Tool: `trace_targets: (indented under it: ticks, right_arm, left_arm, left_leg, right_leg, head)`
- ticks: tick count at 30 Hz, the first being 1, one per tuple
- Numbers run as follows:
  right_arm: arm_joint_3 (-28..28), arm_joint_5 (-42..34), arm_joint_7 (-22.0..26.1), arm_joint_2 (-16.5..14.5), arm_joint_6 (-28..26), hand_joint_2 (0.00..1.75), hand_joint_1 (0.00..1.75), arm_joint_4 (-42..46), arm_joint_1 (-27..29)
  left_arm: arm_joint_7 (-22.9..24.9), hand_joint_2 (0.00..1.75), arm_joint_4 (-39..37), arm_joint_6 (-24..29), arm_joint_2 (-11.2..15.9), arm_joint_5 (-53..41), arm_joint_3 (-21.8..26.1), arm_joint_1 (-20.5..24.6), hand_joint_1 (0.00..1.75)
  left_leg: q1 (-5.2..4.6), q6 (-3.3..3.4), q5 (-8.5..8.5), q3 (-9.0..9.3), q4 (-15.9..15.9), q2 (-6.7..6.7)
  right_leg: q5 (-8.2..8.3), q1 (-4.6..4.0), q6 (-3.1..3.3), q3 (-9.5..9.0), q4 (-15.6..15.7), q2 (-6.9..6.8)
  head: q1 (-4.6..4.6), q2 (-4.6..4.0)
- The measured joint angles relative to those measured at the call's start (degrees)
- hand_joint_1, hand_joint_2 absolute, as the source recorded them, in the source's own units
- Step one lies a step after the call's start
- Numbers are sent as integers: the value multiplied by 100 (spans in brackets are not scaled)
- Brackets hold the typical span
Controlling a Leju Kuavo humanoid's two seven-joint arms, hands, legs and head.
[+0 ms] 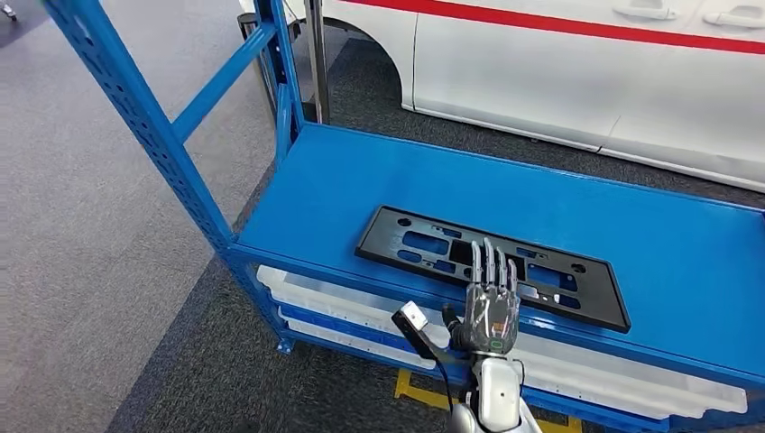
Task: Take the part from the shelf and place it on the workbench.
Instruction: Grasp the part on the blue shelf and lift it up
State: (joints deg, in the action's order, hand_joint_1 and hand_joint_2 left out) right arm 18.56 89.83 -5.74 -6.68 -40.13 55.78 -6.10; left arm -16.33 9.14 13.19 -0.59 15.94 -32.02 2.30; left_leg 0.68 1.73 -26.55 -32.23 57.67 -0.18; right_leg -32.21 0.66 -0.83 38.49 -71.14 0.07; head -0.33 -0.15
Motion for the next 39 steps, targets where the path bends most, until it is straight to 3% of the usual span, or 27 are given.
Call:
trace_targets:
  ticks: [2,3,5,8,9,10,11,12,14,15,19,21,23,24,25,26,28,30,32,35,37,39]
  right_arm:
    - [-58,-10,-11,25,-1,175,0,-191,-274]
    - [-89,-17,-13,32,-2,175,0,-280,-412]
    - [-127,-40,-9,37,-2,175,0,-372,-576]
    - [-174,-117,30,37,-2,175,0,-432,-726]
    - [-195,-147,46,37,-2,175,0,-454,-765]
    - [-217,-175,58,37,-2,175,0,-475,-803]
    - [-237,-197,65,37,-2,175,0,-495,-844]
    - [-255,-214,67,37,-2,175,0,-510,-884]
    - [-285,-237,67,37,-2,175,0,-536,-948]
    - [-296,-240,67,37,-2,175,0,-545,-966]
    - [-333,-232,53,38,-2,175,0,-564,-998]
    - [-362,-185,1,50,-2,175,0,-604,-1028]
    - [-394,-114,-80,81,-2,175,0,-704,-1053]
    - [-412,-81,-118,104,-2,175,0,-765,-1058]
    - [-430,-56,-154,131,-2,175,0,-824,-1063]
    - [-449,-37,-185,157,-2,175,0,-876,-1073]
    - [-497,-19,-252,219,-2,175,0,-975,-1128]
    - [-550,-15,-311,280,-2,175,0,-1086,-1197]
    - [-605,-15,-351,344,-3,175,0,-1190,-1228]
    - [-685,-16,-373,409,-7,175,0,-1282,-1262]
    - [-715,-19,-385,427,-10,175,0,-1334,-1282]
    - [-748,-24,-390,447,-17,175,0,-1388,-1287]
  left_arm:
    - [2,0,0,-16,1,-27,-63,13,0]
    - [2,0,0,-21,5,-39,-93,18,0]
    - [3,0,0,-24,15,-48,-127,25,0]
    - [7,0,0,-23,21,-33,-185,25,0]
    - [10,0,-1,-23,24,-25,-205,21,0]
    - [14,0,-1,-23,29,-21,-219,19,0]
    - [15,0,-2,-23,37,-17,-227,20,0]
    - [16,0,-2,-23,45,-14,-232,23,0]
    - [15,0,-2,-23,56,-14,-237,33,0]
    - [15,0,-2,-23,57,-14,-238,37,0]
    - [14,0,-2,-25,57,-12,-244,29,0]
    - [7,0,-2,-25,62,-12,-248,39,0]
    - [1,0,-2,-26,66,-10,-259,44,0]
    - [-2,0,-3,-27,67,-7,-268,43,0]
    - [-3,0,-3,-29,67,-3,-279,41,0]
    - [-3,0,-4,-31,68,2,-290,39,0]
    - [-4,0,-4,-33,68,9,-321,41,0]
    - [-5,0,-4,-34,70,15,-351,49,0]
    - [-6,0,-4,-34,73,23,-366,53,0]
    - [-6,0,-5,-34,89,36,-376,52,0]
    - [-7,0,-7,-34,98,43,-378,54,0]
    - [-7,0,-8,-34,102,49,-379,47,0]
  left_leg:
    - [-13,-84,1,-2,0,-4]
    - [-15,-135,-20,-14,19,-4]
    - [-13,-212,-204,-131,275,-3]
    - [7,-279,-731,-638,1377,-1]
    - [9,-292,-781,-757,1621,-1]
    - [9,-296,-704,-764,1626,0]
    - [10,-293,-526,-662,1400,1]
    - [10,-282,-301,-480,1010,3]
    - [-6,-240,-50,-151,318,2]
    - [-15,-215,-22,-81,151,-2]
    - [-6,-80,7,-60,38,-12]
    - [13,-8,38,-47,-8,-1]
    - [8,17,41,-56,-11,1]
    - [5,19,39,-57,-8,-1]
    - [4,19,36,-54,-6,-5]
    - [4,17,32,-48,-2,-10]
    - [3,-1,12,-25,6,-18]
    - [-15,-42,-5,-26,26,-19]
    - [-26,-98,-3,-39,25,-19]
    - [-13,-188,-121,-85,144,-15]
    - [0,-236,-425,-298,656,-11]
    - [7,-277,-745,-658,1431,-9]
  right_leg:
    - [409,-28,92,-394,892,7]
    - [533,-31,146,-541,1226,5]
    - [552,-12,222,-568,1318,-3]
    - [559,-14,258,-559,1317,-14]
    - [554,-18,262,-555,1307,-14]
    - [547,-18,263,-554,1292,-12]
    - [535,-17,260,-555,1274,-9]
    - [518,-16,252,-558,1252,-5]
    - [487,-36,213,-541,1203,2]
    - [482,-46,189,-524,1188,3]
    - [435,-43,89,-487,1139,3]
    - [164,-28,43,-300,722,4]
    - [-178,-12,8,59,-25,2]
    - [-245,-3,-3,193,-291,2]
    - [-206,4,-9,243,-373,1]
    - [-72,8,-6,196,-251,1]
    - [340,7,29,-169,520,0]
    - [548,-19,67,-449,1128,3]
    - [536,-47,90,-467,1216,9]
    - [571,-3,176,-502,1284,1]
    - [580,9,220,-529,1310,-10]
    - [573,4,239,-533,1303,-15]
  head:
    - [-1,0]
    - [-1,0]
    - [-3,0]
    - [-4,0]
    - [-4,0]
    - [-4,0]
    - [-5,0]
    - [-5,0]
    - [-4,0]
    - [-3,0]
    - [-1,0]
    - [-1,0]
    - [-1,0]
    - [-1,0]
    - [-1,0]
    - [-1,0]
    - [-1,0]
    - [-2,0]
    - [-3,0]
    - [-3,0]
    - [-4,0]
    - [-5,0]
